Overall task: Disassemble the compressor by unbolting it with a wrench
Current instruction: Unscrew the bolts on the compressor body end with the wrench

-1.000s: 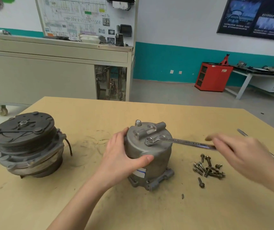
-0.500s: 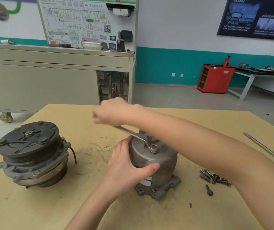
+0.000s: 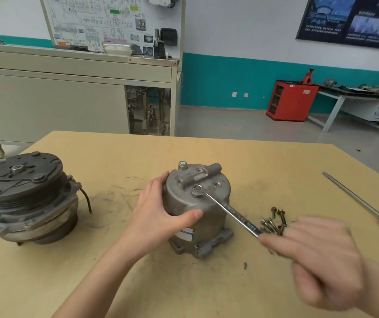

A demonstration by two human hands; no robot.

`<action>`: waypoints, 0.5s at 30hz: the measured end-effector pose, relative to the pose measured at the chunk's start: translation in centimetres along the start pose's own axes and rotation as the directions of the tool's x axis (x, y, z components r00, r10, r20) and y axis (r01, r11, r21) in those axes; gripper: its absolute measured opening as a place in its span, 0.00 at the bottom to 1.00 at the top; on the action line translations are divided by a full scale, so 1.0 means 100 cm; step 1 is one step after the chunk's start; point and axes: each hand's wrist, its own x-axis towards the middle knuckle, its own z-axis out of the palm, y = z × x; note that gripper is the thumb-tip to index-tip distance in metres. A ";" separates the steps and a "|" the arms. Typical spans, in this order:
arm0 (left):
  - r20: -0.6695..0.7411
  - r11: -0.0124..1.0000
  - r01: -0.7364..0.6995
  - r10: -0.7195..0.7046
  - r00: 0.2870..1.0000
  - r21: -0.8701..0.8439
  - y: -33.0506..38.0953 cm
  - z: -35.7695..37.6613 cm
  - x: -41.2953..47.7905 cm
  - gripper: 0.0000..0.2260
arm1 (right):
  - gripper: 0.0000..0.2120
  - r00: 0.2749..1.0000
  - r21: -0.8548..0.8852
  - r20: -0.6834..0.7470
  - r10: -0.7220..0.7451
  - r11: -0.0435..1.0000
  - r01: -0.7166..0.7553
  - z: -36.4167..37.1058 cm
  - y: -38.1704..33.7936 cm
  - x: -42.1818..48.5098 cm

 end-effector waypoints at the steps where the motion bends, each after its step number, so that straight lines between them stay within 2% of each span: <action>1: -0.003 1.000 0.003 -0.003 1.000 0.004 -0.001 0.000 0.000 0.51 | 0.22 0.991 -0.021 0.013 0.130 0.991 -0.130 -0.008 0.013 -0.010; 2: -0.002 1.000 0.002 -0.002 1.000 0.005 0.001 0.000 0.000 0.51 | 0.21 0.960 -0.052 0.034 0.278 0.960 -0.276 -0.014 0.026 -0.014; 4: 0.002 1.000 0.004 -0.004 1.000 0.005 0.001 0.001 0.001 0.51 | 0.22 0.849 -0.089 0.073 0.524 0.851 -0.517 -0.012 0.056 -0.014; 7: 0.003 1.000 0.005 -0.005 1.000 -0.002 0.000 0.000 0.001 0.52 | 0.20 0.689 -0.222 0.242 0.683 0.730 -0.646 0.018 0.110 0.014; 10: 0.012 1.000 0.002 -0.001 1.000 -0.017 0.002 0.000 0.000 0.52 | 0.18 0.592 -0.392 0.359 0.722 0.692 -0.606 0.069 0.154 0.067; 12: 0.016 1.000 0.009 -0.008 1.000 -0.030 0.002 0.000 0.000 0.52 | 0.15 0.592 -0.430 0.441 0.675 0.738 -0.520 0.106 0.159 0.113; 15: 0.020 1.000 0.017 -0.017 1.000 -0.017 0.001 -0.001 0.000 0.52 | 0.12 0.631 -0.396 0.573 0.523 0.851 -0.345 0.154 0.135 0.176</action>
